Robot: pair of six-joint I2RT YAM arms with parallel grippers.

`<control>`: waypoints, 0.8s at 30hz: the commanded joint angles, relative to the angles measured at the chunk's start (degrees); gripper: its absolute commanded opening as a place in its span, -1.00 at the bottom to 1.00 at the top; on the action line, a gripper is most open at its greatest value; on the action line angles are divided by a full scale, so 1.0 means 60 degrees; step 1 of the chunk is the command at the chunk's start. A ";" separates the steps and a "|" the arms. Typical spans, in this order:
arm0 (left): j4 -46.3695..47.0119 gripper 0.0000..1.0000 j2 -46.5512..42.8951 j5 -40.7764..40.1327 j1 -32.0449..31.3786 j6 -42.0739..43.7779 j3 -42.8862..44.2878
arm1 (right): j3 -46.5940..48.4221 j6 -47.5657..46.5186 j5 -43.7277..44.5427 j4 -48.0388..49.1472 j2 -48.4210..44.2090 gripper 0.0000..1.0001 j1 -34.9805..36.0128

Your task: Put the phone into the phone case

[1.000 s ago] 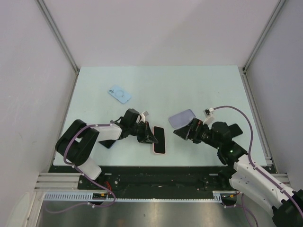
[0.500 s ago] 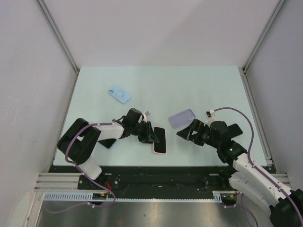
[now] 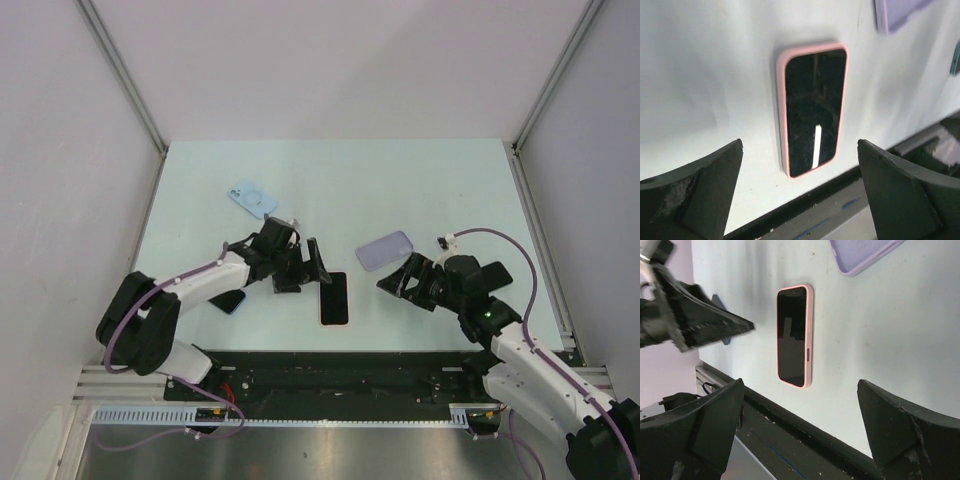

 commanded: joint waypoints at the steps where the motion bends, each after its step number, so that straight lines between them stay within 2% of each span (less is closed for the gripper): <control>1: -0.2141 1.00 -0.0481 -0.2712 0.0377 0.0177 0.1294 | 0.0282 -0.0359 0.0428 -0.0387 0.0021 0.97 -0.0047; 7: -0.4002 0.99 0.0601 -0.5157 0.1987 0.0281 0.3520 | 0.0282 -0.0520 0.0487 -0.0505 -0.0111 0.97 -0.0076; 10: -0.4780 0.99 0.1743 -0.5292 0.3085 0.0470 0.4999 | 0.0296 -0.0505 0.0487 -0.0505 -0.0170 0.96 -0.0062; 13: -0.4871 0.99 0.2725 -0.5569 0.3555 0.0427 0.6099 | 0.0296 -0.0491 0.0501 -0.0520 -0.0170 0.96 -0.0062; 19: -0.5149 0.97 0.4556 -0.5894 0.4200 0.0017 0.8281 | 0.0296 -0.0681 0.0589 -0.0490 -0.0053 0.95 -0.0076; 24: -0.5427 1.00 0.5992 -0.5777 0.4275 0.0265 1.0157 | 0.0325 -0.0813 0.0619 -0.0417 0.0181 0.96 -0.0062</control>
